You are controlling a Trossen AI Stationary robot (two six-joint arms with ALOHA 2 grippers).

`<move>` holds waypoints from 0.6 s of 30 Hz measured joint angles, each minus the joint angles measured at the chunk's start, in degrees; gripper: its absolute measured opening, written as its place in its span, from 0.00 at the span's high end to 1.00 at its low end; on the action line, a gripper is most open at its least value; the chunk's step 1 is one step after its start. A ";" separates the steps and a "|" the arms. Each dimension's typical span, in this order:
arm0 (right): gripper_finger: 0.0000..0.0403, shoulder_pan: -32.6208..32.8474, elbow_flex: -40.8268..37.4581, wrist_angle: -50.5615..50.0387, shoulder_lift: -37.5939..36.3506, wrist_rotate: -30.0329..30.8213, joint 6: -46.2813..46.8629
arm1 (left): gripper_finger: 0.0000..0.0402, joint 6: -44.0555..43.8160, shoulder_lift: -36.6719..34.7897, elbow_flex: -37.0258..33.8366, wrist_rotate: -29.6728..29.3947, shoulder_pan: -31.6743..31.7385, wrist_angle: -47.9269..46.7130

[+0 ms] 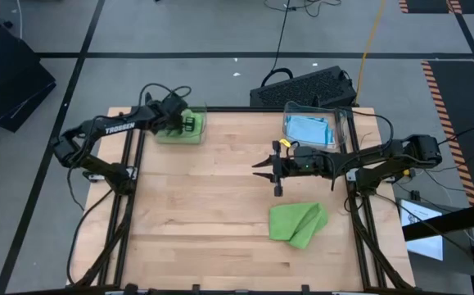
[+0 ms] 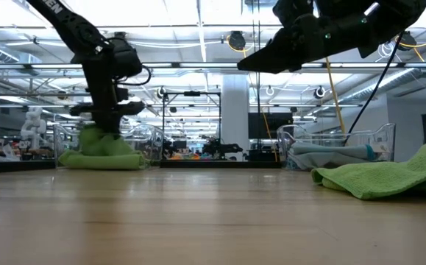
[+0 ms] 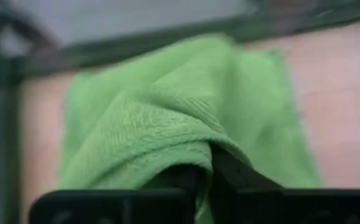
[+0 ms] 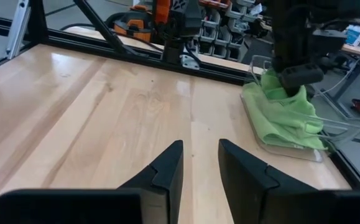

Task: Fold microfiber towels
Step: Put the folded green microfiber cloth into the left transparent bin

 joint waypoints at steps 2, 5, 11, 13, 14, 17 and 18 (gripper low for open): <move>0.77 0.00 0.00 -0.05 0.00 0.01 0.04 | 0.97 3.65 0.00 0.00 2.81 1.03 4.07; 0.77 0.02 0.00 -0.33 0.00 -0.01 -0.03 | 0.98 4.80 -0.60 0.00 4.27 2.38 8.65; 0.77 0.09 0.00 -1.87 0.00 -0.02 -0.13 | 0.99 0.30 -4.54 0.04 -5.16 1.90 11.79; 0.77 0.09 -0.01 -2.59 0.00 -0.02 -0.27 | 0.99 -0.36 -6.34 0.04 -5.42 0.71 13.87; 0.77 0.09 0.00 -2.93 0.00 -0.02 -0.55 | 0.99 -0.44 -7.21 0.04 -4.96 0.15 14.41; 0.77 0.09 -0.02 -3.08 0.00 -0.02 -1.03 | 0.99 -0.93 -8.86 0.07 -3.45 -1.80 13.38; 0.77 0.09 -0.02 -3.02 0.00 -0.02 -1.03 | 0.99 -1.23 -9.01 0.09 -2.87 -2.35 12.08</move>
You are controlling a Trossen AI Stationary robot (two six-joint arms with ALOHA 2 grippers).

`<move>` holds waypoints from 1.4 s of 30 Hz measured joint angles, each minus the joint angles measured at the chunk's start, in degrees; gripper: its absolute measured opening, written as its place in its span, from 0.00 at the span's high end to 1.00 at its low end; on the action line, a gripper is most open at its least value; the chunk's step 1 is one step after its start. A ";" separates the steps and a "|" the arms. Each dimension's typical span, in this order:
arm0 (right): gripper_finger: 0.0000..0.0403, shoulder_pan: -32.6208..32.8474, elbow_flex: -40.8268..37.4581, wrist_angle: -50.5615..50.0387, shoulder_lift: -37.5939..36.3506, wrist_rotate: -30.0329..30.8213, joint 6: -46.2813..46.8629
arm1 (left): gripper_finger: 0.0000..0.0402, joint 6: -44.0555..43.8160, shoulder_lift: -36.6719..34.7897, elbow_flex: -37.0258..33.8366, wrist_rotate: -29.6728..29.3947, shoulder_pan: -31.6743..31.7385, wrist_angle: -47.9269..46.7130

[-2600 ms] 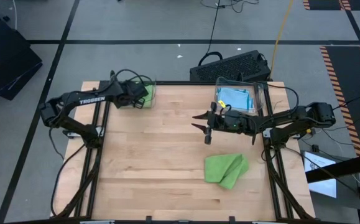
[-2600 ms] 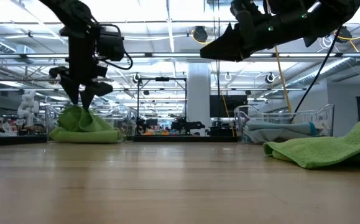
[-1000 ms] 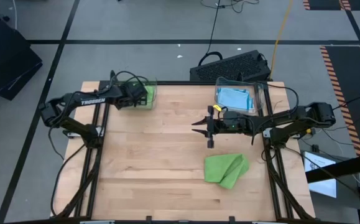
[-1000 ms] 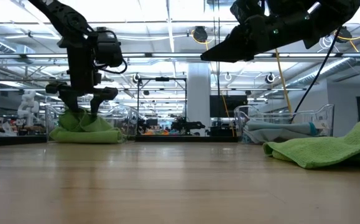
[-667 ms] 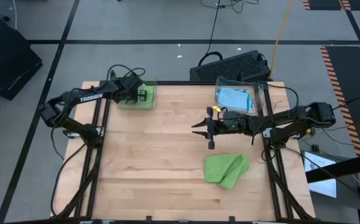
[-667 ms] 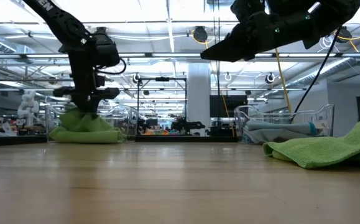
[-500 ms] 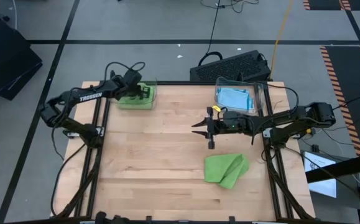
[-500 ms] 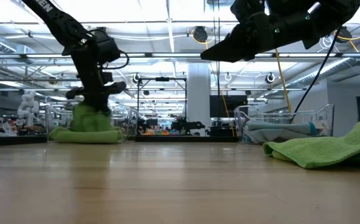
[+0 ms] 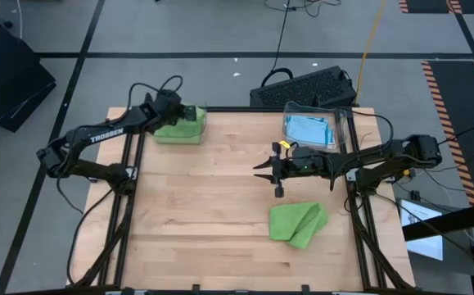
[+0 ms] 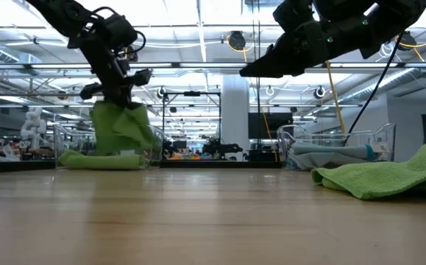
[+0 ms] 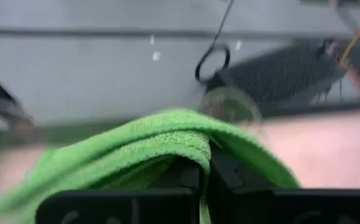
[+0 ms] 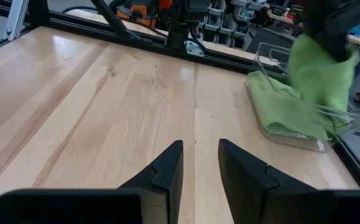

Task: Fold microfiber towels
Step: Put the folded green microfiber cloth into the left transparent bin

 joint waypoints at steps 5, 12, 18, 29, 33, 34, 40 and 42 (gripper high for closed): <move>0.77 0.00 0.00 0.00 0.00 -0.14 -0.20 | 0.94 -4.74 -0.04 0.00 0.62 -0.91 -12.46; 0.77 0.00 0.00 0.15 0.00 -1.49 -0.49 | 0.70 -5.49 0.05 0.00 1.73 -0.76 -21.14; 0.77 0.00 0.00 1.41 0.00 -1.49 -0.21 | 0.47 1.53 -0.16 -0.02 11.94 -1.68 -17.44; 0.77 0.00 0.00 1.84 0.00 -1.42 0.44 | 0.37 19.93 -9.64 -0.02 4.84 -5.39 -23.42; 0.77 0.00 0.00 1.87 0.00 -1.38 0.66 | 0.36 28.03 -11.60 -0.05 -5.38 -7.65 -29.24; 0.77 0.00 0.00 2.03 0.00 -1.36 0.91 | 0.36 28.63 -11.53 -0.07 -6.61 -7.67 -29.78; 0.77 0.00 0.00 3.66 0.00 -1.29 1.90 | 0.36 27.44 -6.32 -0.04 -5.79 -4.90 -30.77; 0.77 0.00 0.00 4.28 0.00 -1.29 2.23 | 0.36 26.95 -3.64 -0.08 -5.76 -4.52 -30.83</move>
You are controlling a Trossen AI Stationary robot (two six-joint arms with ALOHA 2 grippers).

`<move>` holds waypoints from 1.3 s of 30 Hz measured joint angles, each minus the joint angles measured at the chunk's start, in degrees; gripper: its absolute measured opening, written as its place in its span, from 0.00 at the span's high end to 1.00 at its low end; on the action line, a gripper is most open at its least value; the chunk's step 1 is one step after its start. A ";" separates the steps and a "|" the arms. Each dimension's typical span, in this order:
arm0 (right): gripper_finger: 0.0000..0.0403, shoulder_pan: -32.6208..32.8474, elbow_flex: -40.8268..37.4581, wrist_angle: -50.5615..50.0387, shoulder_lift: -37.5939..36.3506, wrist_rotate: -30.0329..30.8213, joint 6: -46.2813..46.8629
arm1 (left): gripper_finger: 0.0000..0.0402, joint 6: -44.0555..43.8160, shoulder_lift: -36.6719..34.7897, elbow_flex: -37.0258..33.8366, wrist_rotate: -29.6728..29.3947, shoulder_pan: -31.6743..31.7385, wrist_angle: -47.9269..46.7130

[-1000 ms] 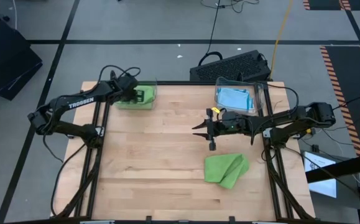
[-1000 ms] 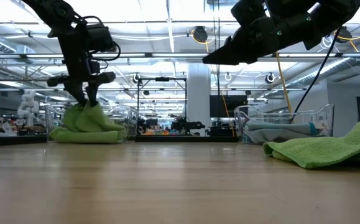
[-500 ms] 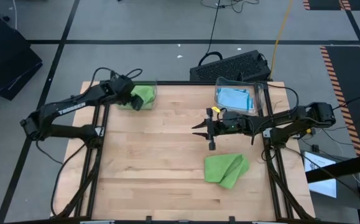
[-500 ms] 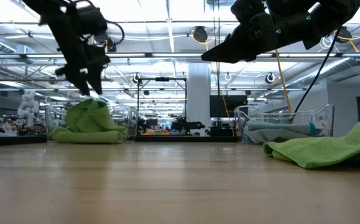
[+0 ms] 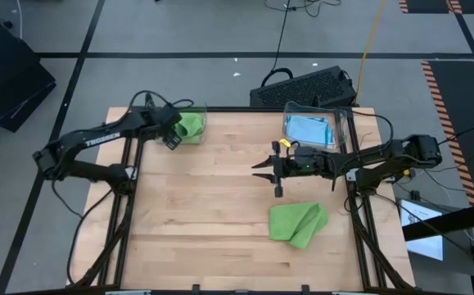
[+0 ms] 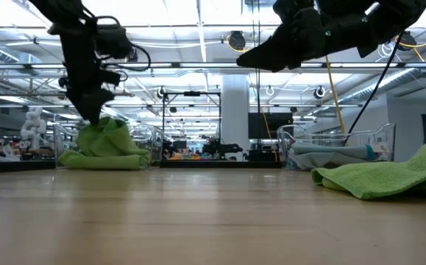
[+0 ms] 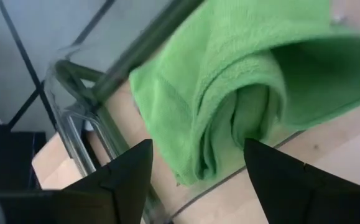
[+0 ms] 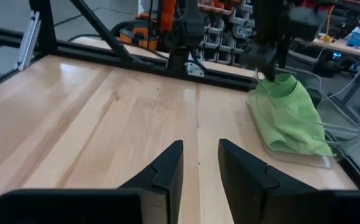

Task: Fold microfiber towels
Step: Put the folded green microfiber cloth into the left transparent bin

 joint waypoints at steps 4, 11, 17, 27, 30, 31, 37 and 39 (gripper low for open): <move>0.77 0.00 0.00 0.70 0.00 0.00 0.81 | 0.36 0.05 4.41 -0.01 -0.43 1.11 0.20; 0.77 0.00 0.00 0.60 0.00 0.00 0.85 | 0.36 -0.55 9.34 -0.01 -5.84 2.81 1.14; 0.77 -0.02 0.00 0.97 0.00 0.00 0.49 | 0.37 1.68 12.46 0.24 -1.01 5.34 3.47; 0.77 -0.02 0.00 0.97 0.00 0.00 -0.55 | 0.77 7.60 13.66 -0.01 0.71 6.31 4.36; 0.77 -0.04 0.00 0.99 0.00 0.00 -0.93 | 0.95 9.05 13.00 -0.01 0.53 6.27 4.36; 0.77 -0.04 0.00 0.99 0.00 0.00 -0.93 | 0.97 9.11 12.80 -0.01 0.43 6.29 4.36; 0.77 -0.15 0.00 0.99 0.00 0.02 -0.96 | 0.98 13.04 10.43 -0.01 -11.70 3.03 4.63; 0.77 -0.43 0.00 1.02 0.00 0.01 -1.04 | 0.98 16.85 9.77 0.04 -18.08 0.65 5.76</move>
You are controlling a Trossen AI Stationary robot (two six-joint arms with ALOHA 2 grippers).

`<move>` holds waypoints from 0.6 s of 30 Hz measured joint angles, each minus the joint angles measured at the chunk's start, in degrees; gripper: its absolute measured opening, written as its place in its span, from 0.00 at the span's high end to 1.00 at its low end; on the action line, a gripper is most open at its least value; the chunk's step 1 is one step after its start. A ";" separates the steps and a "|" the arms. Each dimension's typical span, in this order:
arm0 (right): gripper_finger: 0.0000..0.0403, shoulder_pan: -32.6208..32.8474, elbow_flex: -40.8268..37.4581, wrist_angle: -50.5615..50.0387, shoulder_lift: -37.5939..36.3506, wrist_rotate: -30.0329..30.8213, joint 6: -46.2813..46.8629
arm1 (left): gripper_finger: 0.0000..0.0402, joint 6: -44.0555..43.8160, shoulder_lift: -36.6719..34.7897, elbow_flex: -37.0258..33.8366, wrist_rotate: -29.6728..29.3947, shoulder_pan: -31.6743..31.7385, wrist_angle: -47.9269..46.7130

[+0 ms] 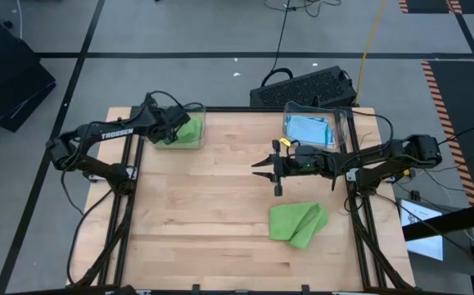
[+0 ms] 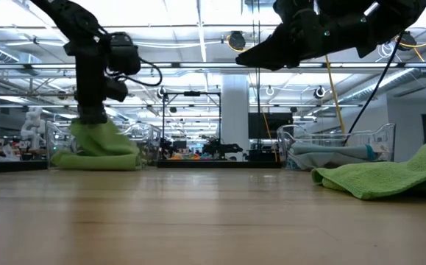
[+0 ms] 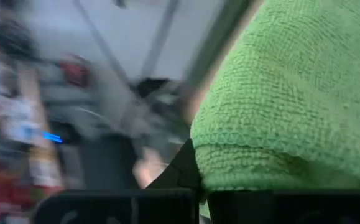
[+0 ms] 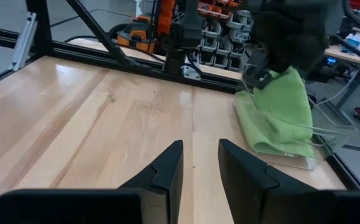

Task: Fold microfiber towels
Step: Put the folded green microfiber cloth into the left transparent bin

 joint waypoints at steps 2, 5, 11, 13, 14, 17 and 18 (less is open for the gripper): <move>0.77 -0.35 0.00 0.03 0.00 0.01 0.06 | 0.99 5.21 -0.19 0.00 -5.09 -2.39 0.51; 0.77 -0.81 0.00 0.17 0.00 0.01 0.14 | 0.98 11.01 -0.19 0.00 -6.43 -4.41 0.93; 0.77 -0.81 0.00 0.43 0.00 0.01 0.30 | 0.93 7.92 -0.29 0.01 -8.32 -4.88 0.65; 0.77 -0.81 0.00 0.38 0.00 0.01 0.30 | 0.97 5.38 -0.55 0.67 -7.74 -5.60 0.42; 0.77 -0.81 0.00 0.37 0.00 0.01 0.30 | 0.98 3.87 -0.56 1.57 -7.12 -6.04 0.56; 0.77 -0.81 0.00 0.37 0.00 0.01 0.32 | 0.98 0.18 -0.56 4.86 -7.46 -6.53 0.64; 0.77 -0.81 0.00 0.39 0.00 0.01 0.30 | 0.98 -0.58 -0.56 6.01 -7.98 -6.53 1.13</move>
